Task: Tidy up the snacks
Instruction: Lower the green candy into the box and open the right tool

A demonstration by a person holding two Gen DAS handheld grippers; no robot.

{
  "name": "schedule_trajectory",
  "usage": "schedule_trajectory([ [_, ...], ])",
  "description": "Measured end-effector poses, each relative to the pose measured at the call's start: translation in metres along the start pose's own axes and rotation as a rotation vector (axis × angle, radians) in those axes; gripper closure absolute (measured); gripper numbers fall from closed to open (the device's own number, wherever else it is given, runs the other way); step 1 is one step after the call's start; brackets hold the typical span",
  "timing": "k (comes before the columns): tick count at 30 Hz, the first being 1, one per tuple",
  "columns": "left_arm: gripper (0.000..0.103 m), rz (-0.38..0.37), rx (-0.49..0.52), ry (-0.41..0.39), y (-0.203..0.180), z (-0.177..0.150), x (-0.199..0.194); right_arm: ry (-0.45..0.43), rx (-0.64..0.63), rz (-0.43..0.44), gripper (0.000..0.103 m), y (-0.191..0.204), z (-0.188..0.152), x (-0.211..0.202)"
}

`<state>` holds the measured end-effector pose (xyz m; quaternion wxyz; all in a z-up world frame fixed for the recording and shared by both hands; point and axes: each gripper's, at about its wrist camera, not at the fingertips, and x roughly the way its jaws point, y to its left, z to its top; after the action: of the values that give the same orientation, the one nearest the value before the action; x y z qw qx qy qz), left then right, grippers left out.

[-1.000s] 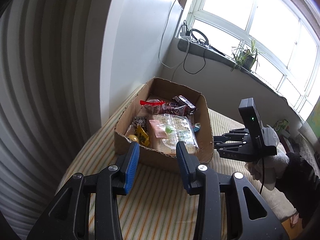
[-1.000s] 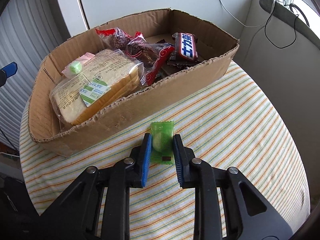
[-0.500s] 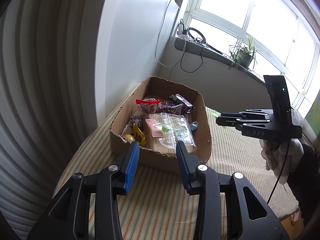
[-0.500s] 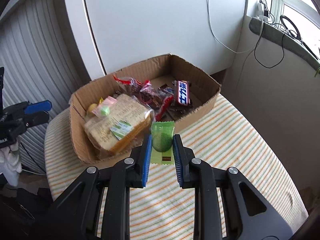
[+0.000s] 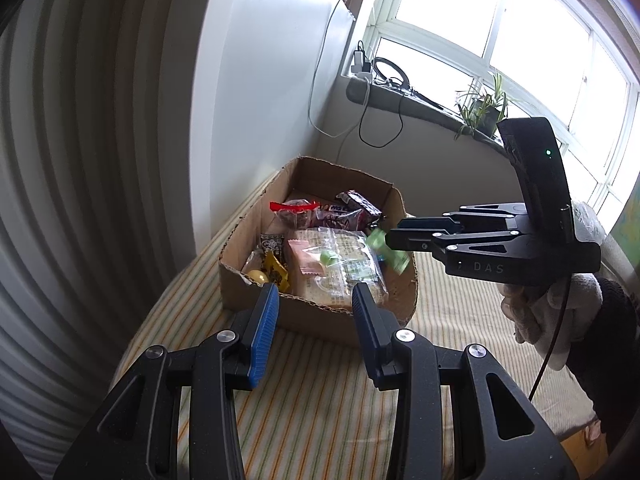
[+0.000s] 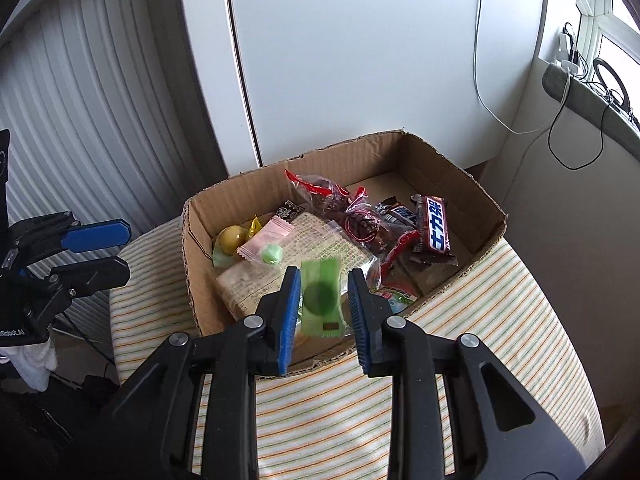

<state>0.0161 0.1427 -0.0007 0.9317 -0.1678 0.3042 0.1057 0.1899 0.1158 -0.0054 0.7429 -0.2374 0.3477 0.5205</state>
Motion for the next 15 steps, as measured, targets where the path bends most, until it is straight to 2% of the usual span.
schedule_trajectory([
  [1,0.059,-0.002,0.001,0.001,-0.001,0.000,0.000,-0.006,0.002,0.003,0.064,0.001,0.000,-0.002],
  [5,0.057,0.011,0.018,-0.008,-0.007,0.001,-0.004,-0.024,0.021,0.014,0.063,0.003,-0.002,-0.011],
  [7,0.049,0.020,0.018,-0.013,-0.010,0.001,-0.005,-0.032,0.030,0.013,0.063,0.006,-0.005,-0.018],
  [11,0.041,0.062,0.025,-0.038,-0.016,0.000,-0.013,-0.062,0.047,-0.003,0.063,0.013,-0.014,-0.036],
  [12,0.039,0.074,0.028,-0.043,-0.018,0.000,-0.014,-0.072,0.051,-0.007,0.060,0.015,-0.017,-0.041],
  [15,0.032,0.100,0.028,-0.061,-0.022,-0.001,-0.021,-0.113,0.067,-0.024,0.036,0.020,-0.026,-0.059],
])
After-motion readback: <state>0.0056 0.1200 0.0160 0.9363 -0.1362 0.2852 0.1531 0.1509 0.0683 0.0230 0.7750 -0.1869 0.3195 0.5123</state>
